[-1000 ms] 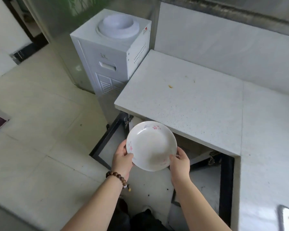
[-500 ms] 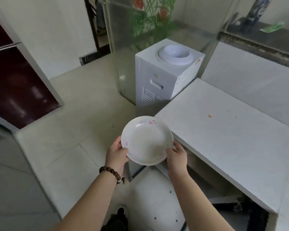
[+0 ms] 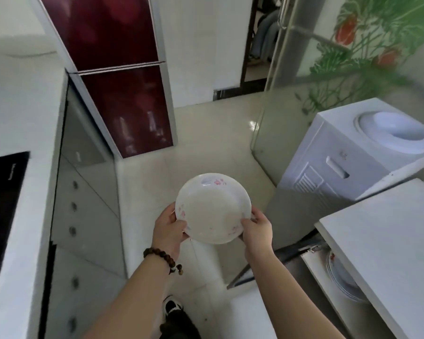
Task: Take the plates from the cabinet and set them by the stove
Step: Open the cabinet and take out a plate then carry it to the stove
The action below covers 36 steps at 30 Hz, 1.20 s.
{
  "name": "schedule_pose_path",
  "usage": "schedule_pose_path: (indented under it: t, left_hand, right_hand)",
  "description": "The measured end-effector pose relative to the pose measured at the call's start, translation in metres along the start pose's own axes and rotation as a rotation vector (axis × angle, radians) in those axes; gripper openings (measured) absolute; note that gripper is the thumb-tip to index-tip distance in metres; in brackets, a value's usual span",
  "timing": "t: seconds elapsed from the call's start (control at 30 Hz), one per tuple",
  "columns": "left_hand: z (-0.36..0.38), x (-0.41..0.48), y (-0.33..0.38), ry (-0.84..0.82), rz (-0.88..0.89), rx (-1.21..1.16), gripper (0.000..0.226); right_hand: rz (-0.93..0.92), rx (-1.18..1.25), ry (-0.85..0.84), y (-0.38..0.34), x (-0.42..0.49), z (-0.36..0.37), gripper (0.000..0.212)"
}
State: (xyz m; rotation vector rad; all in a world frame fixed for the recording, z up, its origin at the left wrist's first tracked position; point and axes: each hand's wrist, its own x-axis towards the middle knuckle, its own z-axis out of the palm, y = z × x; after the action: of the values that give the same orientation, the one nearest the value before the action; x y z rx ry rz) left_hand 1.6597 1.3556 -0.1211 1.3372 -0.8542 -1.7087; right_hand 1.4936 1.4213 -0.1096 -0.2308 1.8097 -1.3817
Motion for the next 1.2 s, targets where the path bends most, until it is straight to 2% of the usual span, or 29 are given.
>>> schedule_pose_path:
  t: [0.13,0.33,0.63,1.0,1.1,1.2]
  left_hand:
    - [-0.031,0.031,0.023,0.08,0.019,-0.063,0.064]
    - [-0.087,0.087,0.067,0.156,0.047,-0.069,0.062]
    - [-0.138,0.163,0.114,0.208,0.075,-0.089,0.061]
    - [-0.139,0.262,0.143,0.315,0.06,-0.101,0.063]
    - [-0.13,0.301,0.158,0.328,0.078,-0.111,0.062]
    - [-0.116,0.347,0.182,0.352,0.089,-0.125,0.059]
  right_hand:
    - [0.009,-0.054,-0.078,-0.016,0.014,0.058,0.049]
    - [-0.011,-0.086,-0.179,-0.035,0.033,0.158,0.038]
    - [-0.036,-0.121,-0.261,-0.061,0.065,0.26,0.041]
    - [0.006,-0.141,-0.308,-0.088,0.146,0.341,0.044]
    - [0.007,-0.139,-0.329,-0.107,0.182,0.366,0.05]
    - [-0.007,-0.117,-0.372,-0.136,0.218,0.39,0.045]
